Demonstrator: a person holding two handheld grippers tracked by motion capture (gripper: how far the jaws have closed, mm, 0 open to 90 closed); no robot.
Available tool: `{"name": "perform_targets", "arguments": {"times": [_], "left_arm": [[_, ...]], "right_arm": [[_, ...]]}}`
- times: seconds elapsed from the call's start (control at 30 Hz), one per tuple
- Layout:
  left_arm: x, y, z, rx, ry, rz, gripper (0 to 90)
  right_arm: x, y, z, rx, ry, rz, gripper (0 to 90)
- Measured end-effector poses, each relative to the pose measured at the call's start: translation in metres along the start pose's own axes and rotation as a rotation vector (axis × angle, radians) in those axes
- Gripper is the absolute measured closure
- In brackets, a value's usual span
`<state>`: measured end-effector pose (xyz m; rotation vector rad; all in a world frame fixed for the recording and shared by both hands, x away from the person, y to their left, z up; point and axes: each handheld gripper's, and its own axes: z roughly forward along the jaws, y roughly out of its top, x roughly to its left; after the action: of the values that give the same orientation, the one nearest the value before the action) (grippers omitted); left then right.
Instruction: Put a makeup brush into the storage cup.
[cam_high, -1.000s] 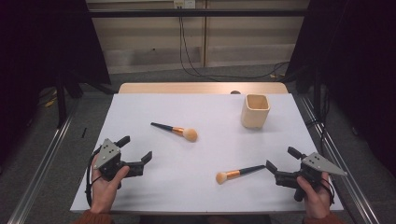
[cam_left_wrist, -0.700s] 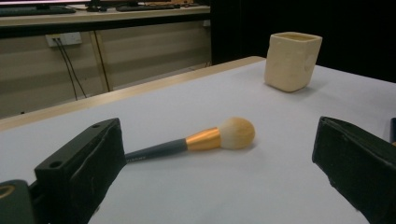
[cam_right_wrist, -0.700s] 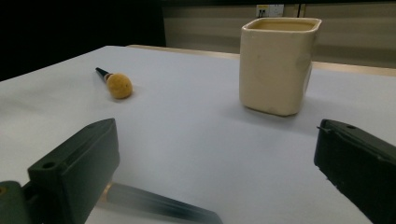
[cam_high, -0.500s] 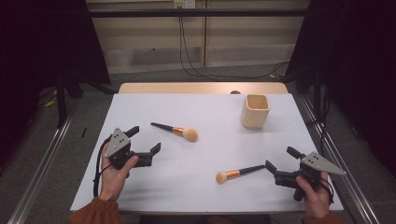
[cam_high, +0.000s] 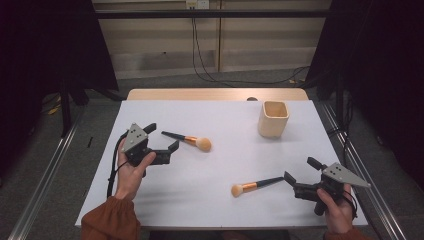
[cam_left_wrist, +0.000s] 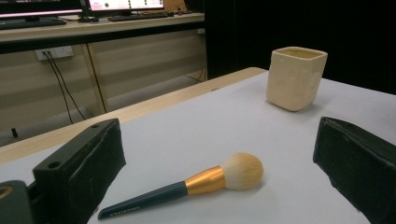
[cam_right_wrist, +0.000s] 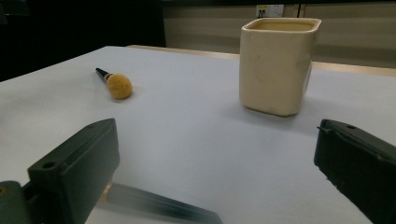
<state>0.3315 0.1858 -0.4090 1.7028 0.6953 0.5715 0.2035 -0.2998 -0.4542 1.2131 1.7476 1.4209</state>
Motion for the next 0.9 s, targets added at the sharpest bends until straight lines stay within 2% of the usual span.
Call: {"name": "perform_targets", "arguments": {"times": [0.07, 0.1, 0.27, 0.37, 0.47, 0.5, 0.9], "left_arm": [[-0.002, 0.005, 0.005, -0.004, -0.007, 0.013, 1.9], [-0.002, 0.008, 0.01, -0.014, -0.009, 0.003, 1.9], [0.002, 0.013, 0.022, -0.023, -0.017, 0.006, 2.0], [0.004, 0.012, 0.026, -0.028, -0.024, -0.008, 2.1], [0.008, 0.012, 0.032, -0.025, -0.015, -0.001, 1.8], [0.01, 0.014, 0.035, -0.021, 0.005, 0.004, 1.8], [0.022, 0.036, 0.052, -0.026, -0.02, 0.028, 1.3]], "right_arm": [[0.001, 0.0, 0.0, 0.002, 0.0, -0.001, 0.0], [0.001, 0.0, 0.0, 0.001, -0.001, -0.002, 0.0], [0.001, 0.0, 0.0, 0.0, -0.001, 0.0, 0.0], [0.0, 0.0, 0.0, 0.001, -0.004, 0.003, 0.0], [0.0, -0.001, -0.001, 0.002, -0.008, 0.005, 0.0], [0.0, -0.001, -0.001, 0.003, -0.008, 0.004, 0.0], [0.0, -0.001, -0.002, -0.001, -0.009, 0.005, 0.0]]}}
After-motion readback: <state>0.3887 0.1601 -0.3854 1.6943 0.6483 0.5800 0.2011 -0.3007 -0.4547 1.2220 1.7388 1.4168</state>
